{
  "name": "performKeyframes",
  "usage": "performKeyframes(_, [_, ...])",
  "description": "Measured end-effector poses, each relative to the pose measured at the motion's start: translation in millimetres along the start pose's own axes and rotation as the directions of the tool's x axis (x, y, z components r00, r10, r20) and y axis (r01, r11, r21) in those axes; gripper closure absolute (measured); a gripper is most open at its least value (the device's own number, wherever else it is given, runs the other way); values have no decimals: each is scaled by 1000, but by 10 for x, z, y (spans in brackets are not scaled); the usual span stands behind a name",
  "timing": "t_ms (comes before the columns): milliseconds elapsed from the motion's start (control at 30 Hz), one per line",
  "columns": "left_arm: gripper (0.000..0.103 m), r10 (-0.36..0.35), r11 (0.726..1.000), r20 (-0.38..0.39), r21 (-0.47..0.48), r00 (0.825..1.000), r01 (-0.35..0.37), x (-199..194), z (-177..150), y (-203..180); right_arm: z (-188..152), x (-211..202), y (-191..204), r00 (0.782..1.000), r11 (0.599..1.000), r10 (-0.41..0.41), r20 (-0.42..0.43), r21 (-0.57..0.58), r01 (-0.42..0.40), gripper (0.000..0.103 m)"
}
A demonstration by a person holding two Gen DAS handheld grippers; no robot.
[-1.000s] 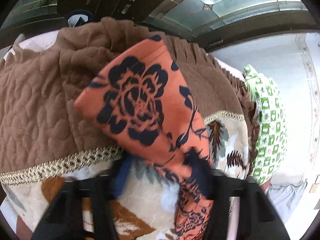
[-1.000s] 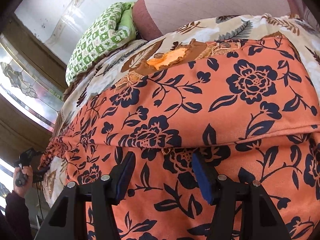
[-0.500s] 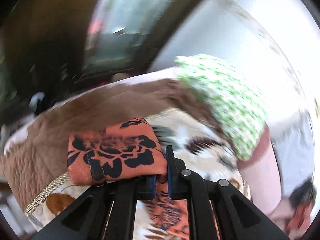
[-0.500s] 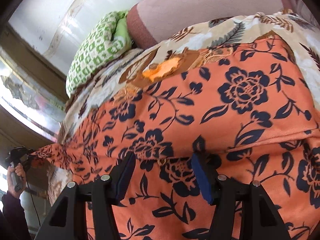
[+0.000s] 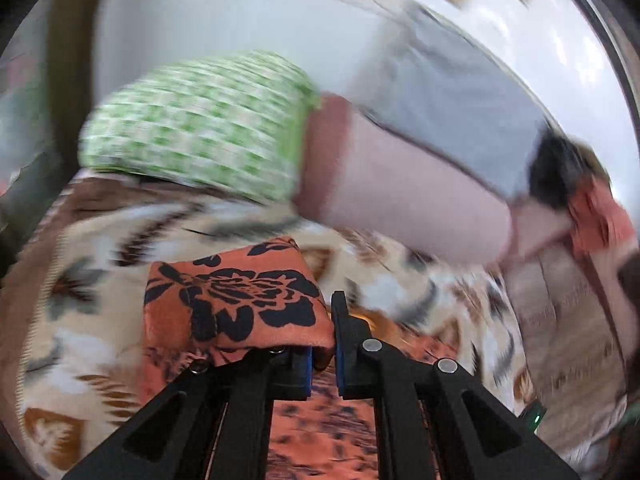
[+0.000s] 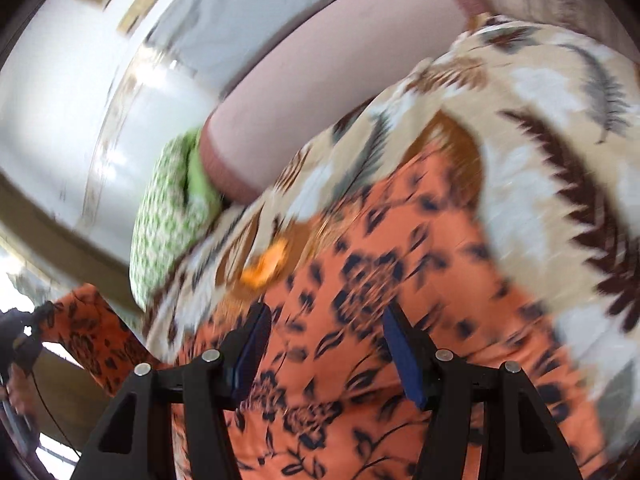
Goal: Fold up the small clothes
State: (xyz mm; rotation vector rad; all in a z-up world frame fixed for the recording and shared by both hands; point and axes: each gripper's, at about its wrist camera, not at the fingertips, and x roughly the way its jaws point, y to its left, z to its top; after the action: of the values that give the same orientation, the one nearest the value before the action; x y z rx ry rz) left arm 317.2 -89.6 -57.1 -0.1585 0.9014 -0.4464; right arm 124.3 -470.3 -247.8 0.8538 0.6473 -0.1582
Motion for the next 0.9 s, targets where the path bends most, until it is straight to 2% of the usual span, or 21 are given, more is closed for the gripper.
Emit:
performKeyframes(67, [95, -20, 999, -51, 39, 998, 22, 316, -117, -325, 136, -125, -152, 999, 999, -3, 38, 50, 1, 41])
performKeyframes(100, [95, -34, 997, -108, 63, 994, 41, 593, -240, -556, 186, -171, -218, 999, 997, -2, 50, 72, -2, 41])
performKeyframes(133, [89, -46, 996, -148, 73, 988, 58, 758, -319, -664, 242, -233, -299, 998, 995, -1, 66, 100, -6, 41])
performKeyframes(167, [74, -68, 992, -215, 85, 974, 88, 989, -604, -800, 284, -283, -361, 997, 993, -3, 79, 119, -7, 41])
performKeyframes(200, [66, -83, 988, -310, 98, 947, 118, 1242, -849, -956, 343, -329, -431, 996, 990, -5, 91, 138, -8, 41])
performKeyframes(233, [58, -84, 986, -351, 108, 933, 129, 1360, -1012, -1050, 376, -363, -480, 995, 988, -7, 100, 155, -9, 41])
performKeyframes(300, [58, -97, 972, -365, 166, 926, 167, 1427, -1215, -1222, 439, -424, -574, 994, 983, -7, 112, 183, -14, 41])
performKeyframes(367, [54, -117, 956, -332, 216, 936, 196, 1297, -1277, -1274, 504, -474, -671, 993, 980, -15, 118, 200, -9, 41])
performKeyframes(400, [50, -135, 953, -309, 219, 941, 208, 1194, -1288, -1255, 517, -481, -682, 993, 979, -18, 118, 203, -6, 41])
performKeyframes(467, [30, -176, 953, -227, 205, 958, 224, 926, -1334, -1134, 538, -476, -695, 993, 979, -18, 115, 204, -6, 41])
performKeyframes(533, [22, -159, 967, -121, 180, 980, 179, 653, -1265, -879, 531, -456, -665, 994, 982, -15, 108, 188, -5, 41])
performKeyframes(600, [21, -81, 989, -31, 123, 996, 85, 462, -1255, -496, 485, -388, -594, 996, 986, 4, 87, 168, -19, 41])
performKeyframes(667, [21, 8, 999, 8, 53, 1000, -8, 382, -1317, -90, 452, -243, -479, 997, 989, 66, 33, 132, -70, 38])
performKeyframes(700, [21, 57, 998, 16, 1, 998, -57, 361, -1374, 145, 432, -149, -435, 995, 987, 104, -6, 123, -103, 37])
performKeyframes(733, [21, 111, 992, 14, -67, 994, -109, 371, -1472, 439, 406, 12, -402, 982, 975, 179, -66, 144, -168, 37])
performKeyframes(800, [21, 176, 971, -3, -165, 984, -174, 400, -1652, 829, 342, 226, -369, 958, 955, 253, -132, 190, -226, 37])
performKeyframes(833, [21, 217, 954, -9, -210, 976, -214, 400, -1728, 1016, 281, 374, -331, 950, 953, 262, -169, 204, -226, 37])
performKeyframes(900, [21, 280, 918, -37, -284, 959, -278, 460, -1822, 1362, 204, 532, -281, 950, 958, 242, -197, 202, -202, 37])
